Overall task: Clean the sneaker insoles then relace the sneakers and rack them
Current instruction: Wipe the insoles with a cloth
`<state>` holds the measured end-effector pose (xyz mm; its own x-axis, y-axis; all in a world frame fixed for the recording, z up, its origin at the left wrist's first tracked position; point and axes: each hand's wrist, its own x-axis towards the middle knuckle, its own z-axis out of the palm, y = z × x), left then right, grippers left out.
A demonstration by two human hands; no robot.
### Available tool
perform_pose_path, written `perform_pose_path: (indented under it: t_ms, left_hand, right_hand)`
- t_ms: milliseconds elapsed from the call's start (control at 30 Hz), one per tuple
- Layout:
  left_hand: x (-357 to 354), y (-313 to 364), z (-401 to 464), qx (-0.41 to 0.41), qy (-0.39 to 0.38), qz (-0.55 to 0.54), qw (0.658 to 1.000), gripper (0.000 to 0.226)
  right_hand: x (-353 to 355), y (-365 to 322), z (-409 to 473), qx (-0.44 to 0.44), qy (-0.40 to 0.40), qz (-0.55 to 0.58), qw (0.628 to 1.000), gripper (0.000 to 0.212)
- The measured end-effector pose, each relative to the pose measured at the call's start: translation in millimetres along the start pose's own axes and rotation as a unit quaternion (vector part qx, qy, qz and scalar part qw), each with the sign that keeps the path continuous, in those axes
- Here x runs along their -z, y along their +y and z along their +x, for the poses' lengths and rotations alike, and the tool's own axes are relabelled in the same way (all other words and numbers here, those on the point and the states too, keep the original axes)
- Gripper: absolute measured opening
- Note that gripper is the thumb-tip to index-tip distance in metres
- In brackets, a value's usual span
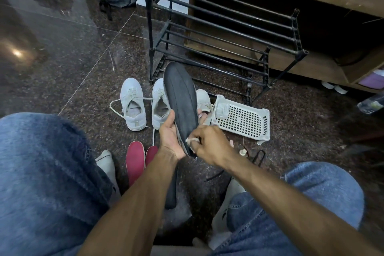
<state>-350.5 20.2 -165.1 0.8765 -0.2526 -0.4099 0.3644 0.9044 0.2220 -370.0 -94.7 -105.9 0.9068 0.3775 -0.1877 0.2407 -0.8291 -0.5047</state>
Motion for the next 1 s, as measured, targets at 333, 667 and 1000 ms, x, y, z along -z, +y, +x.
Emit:
perform_pose_path:
  t_ms: [333,667,1000]
  left_hand:
    - [-6,6,6,0.025,-0.052,-0.001,0.998,0.067]
    - [-4,-10,1,0.030,0.005,0.022,0.999,0.065]
    - [1,-1,6,0.021,0.019,0.012,1.000,0.060]
  right_hand:
    - [12,8,-7,-0.048,-0.041,0.135,0.989,0.005]
    - [3,-7,19,-0.030,0.111,0.073,0.991,0.011]
    - [-1,0,-5,-0.018,-0.024,0.017,0.999,0.011]
